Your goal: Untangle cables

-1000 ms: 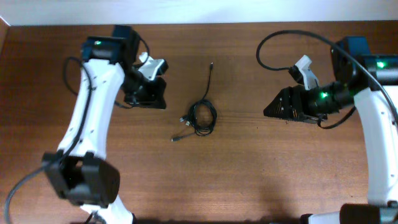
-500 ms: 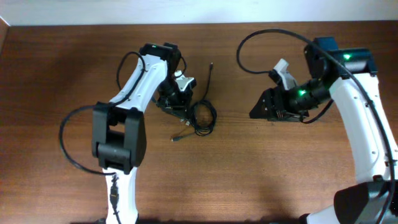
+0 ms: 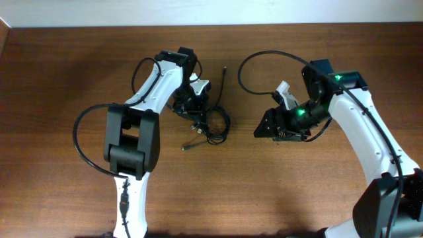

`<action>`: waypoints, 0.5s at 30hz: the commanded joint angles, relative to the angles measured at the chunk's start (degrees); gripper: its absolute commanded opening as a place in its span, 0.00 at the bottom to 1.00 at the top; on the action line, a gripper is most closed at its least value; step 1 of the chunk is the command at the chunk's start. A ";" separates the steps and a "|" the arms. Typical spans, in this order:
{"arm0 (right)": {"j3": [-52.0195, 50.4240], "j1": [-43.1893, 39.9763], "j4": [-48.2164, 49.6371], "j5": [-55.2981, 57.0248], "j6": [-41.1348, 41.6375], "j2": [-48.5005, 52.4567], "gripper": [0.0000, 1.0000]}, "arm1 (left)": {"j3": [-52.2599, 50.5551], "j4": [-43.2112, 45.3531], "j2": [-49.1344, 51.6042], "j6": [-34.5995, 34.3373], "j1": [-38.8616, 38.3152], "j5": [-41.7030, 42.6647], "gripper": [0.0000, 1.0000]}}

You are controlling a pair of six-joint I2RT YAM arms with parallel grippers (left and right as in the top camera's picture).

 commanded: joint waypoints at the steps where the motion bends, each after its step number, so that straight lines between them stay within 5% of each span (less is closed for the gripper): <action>1: -1.64 0.63 1.99 -0.13 3.15 0.09 0.74 | -3.08 1.33 0.74 -5.07 -0.46 -0.37 0.19; 3: -2.36 0.63 4.26 -0.13 3.56 0.09 0.74 | -5.18 3.04 0.74 -5.03 -0.70 -0.42 0.18; 5: -3.34 0.63 6.71 0.09 5.68 0.09 0.74 | -7.06 5.18 0.74 -4.70 -0.72 -0.39 0.00; 15: -9.88 0.66 13.84 0.11 10.88 0.09 0.66 | -7.56 3.19 0.61 17.49 -0.70 4.87 0.00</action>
